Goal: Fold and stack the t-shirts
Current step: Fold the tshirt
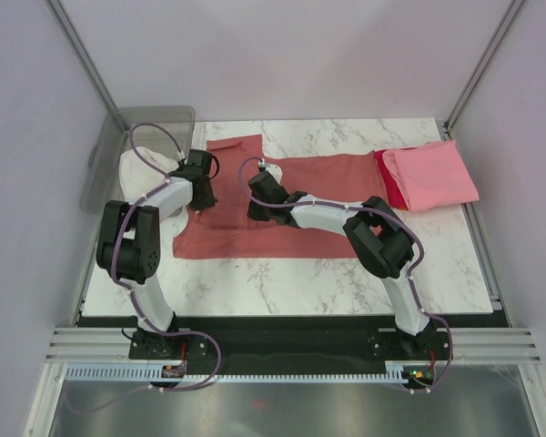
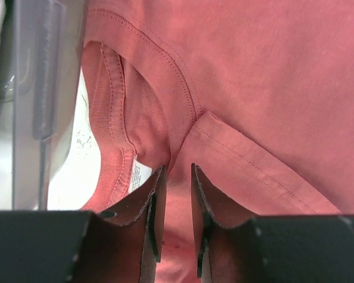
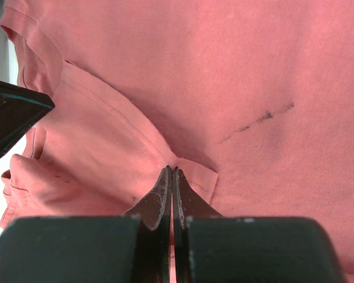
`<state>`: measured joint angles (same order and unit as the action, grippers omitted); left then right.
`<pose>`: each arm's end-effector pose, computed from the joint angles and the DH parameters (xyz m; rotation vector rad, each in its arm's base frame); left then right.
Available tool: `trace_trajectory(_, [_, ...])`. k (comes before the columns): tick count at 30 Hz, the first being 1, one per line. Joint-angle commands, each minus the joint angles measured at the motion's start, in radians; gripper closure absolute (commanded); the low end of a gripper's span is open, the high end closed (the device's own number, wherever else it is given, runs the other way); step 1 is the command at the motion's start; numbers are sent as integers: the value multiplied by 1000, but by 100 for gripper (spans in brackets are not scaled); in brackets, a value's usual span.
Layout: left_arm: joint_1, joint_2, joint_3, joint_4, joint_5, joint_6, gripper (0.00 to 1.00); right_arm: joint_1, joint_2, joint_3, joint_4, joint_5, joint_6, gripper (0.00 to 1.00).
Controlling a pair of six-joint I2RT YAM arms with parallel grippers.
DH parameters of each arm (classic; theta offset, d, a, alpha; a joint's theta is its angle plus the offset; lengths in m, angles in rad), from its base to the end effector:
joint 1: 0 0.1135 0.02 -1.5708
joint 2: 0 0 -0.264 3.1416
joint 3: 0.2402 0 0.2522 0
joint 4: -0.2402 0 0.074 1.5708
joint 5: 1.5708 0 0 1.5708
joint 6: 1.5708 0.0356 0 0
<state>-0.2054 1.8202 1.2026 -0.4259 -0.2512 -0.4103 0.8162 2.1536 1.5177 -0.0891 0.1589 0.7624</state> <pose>0.3681 -0.0677 0.1826 -0.3492 2.5419 0.0988 0.3327 0.3456 0.1643 0.0211 2.3680 0.6233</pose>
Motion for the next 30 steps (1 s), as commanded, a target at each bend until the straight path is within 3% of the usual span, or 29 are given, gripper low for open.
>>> trace_trajectory(1, [-3,17,-1,-11,10,8,71,4,-47,2,11,14,-9,100])
trace_trajectory(7, [-3,19,-11,-14,12,1,69,5,-51,-1,12,14,-9,100])
trace_trajectory(8, [-3,18,-11,-14,10,1,83,3,-51,-2,11,14,-9,100])
trace_trajectory(10, [-2,4,-11,-14,6,-1,98,5,-52,-4,11,14,-9,100])
trace_trajectory(22, [-8,-116,-34,-13,-2,2,98,6,-96,-17,11,24,-11,100])
trace_trajectory(30, [-11,-92,1,7,0,4,98,4,-103,-4,-1,57,-21,100])
